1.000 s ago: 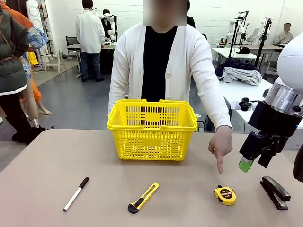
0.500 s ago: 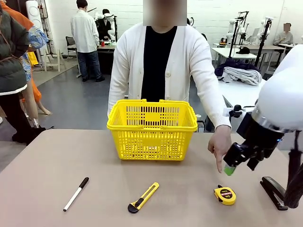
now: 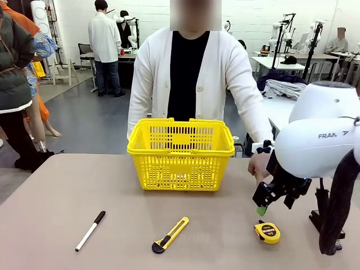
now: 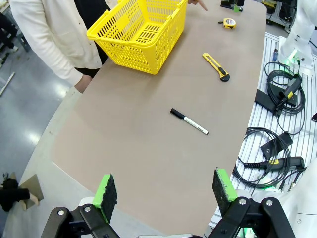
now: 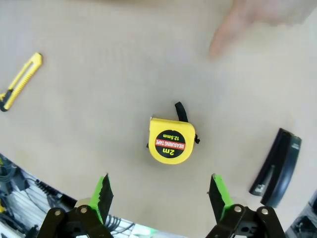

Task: Place the items the person wants into the basket.
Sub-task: Pick up the item the person points to and place it in the Market Basket.

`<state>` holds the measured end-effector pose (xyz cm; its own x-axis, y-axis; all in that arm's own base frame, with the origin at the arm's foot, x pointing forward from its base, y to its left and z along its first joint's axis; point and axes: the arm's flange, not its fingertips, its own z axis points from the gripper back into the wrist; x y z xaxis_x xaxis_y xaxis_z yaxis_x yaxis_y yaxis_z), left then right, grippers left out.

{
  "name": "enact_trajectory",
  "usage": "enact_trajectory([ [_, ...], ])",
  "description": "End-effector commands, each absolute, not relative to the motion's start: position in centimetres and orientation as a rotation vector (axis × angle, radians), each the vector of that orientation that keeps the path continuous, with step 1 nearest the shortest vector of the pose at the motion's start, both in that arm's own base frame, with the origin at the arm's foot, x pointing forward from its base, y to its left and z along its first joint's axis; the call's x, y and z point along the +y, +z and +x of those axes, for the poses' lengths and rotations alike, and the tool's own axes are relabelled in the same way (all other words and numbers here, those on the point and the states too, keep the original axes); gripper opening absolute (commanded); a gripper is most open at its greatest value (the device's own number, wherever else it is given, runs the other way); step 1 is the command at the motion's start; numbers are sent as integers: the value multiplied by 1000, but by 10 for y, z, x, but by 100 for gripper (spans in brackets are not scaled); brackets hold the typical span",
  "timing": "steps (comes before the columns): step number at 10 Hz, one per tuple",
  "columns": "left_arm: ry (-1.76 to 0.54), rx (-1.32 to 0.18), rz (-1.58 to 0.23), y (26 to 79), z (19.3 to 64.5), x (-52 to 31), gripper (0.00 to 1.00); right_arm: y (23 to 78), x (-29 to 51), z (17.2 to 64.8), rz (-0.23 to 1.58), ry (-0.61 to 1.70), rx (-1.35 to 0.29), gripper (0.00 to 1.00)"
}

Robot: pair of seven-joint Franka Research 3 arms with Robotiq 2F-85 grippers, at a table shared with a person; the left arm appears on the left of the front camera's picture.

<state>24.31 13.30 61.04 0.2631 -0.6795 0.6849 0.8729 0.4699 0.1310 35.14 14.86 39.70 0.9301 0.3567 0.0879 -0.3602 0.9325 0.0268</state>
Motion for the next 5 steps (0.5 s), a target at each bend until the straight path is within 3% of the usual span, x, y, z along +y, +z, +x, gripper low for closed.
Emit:
enact_trajectory([
  [1, -1056, -748, -290, 611, 244, 132, 100, 372, 136, 336, 41, 364, -49, 100],
  [5, -1056, -748, -290, 611, 244, 132, 100, 340, 134, 347, 59, 371, -44, 100],
])
